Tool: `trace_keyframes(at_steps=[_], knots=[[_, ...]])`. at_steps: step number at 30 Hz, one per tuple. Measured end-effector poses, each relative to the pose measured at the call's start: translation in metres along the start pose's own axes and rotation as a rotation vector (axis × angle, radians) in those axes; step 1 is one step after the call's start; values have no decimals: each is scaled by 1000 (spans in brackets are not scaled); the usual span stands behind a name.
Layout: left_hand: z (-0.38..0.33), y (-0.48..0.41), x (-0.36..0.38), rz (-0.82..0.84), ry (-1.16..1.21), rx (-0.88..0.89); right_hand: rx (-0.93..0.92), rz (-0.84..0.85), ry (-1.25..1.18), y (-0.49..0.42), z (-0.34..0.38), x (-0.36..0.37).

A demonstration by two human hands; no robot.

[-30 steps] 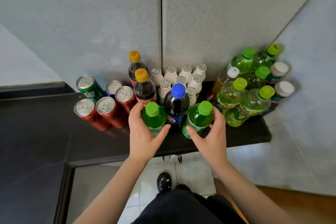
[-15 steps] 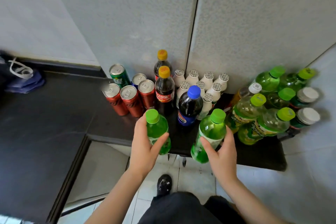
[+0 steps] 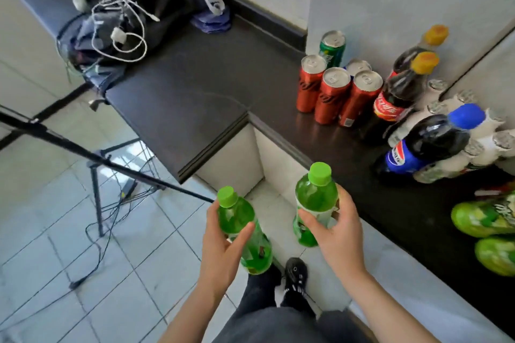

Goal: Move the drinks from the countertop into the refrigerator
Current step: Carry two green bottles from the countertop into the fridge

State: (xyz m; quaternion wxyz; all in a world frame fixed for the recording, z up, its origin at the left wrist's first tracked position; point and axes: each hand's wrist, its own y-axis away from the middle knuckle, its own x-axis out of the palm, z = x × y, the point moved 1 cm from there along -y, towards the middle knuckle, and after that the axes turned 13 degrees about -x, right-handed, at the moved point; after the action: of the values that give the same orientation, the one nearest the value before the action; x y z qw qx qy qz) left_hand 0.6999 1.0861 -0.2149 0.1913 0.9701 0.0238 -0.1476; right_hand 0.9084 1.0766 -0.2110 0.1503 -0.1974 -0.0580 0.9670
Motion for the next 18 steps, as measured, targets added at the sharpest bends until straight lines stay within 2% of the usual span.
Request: trace_keyframes(at_steps=[9, 13, 18], knots=[[65, 72, -117, -350, 214, -151, -106, 393, 15, 34, 51, 109], [107, 117, -191, -539, 314, -193, -211, 560, -22, 69, 94, 191], [184, 209, -303, -801, 406, -261, -283, 793, -135, 159, 152, 312]])
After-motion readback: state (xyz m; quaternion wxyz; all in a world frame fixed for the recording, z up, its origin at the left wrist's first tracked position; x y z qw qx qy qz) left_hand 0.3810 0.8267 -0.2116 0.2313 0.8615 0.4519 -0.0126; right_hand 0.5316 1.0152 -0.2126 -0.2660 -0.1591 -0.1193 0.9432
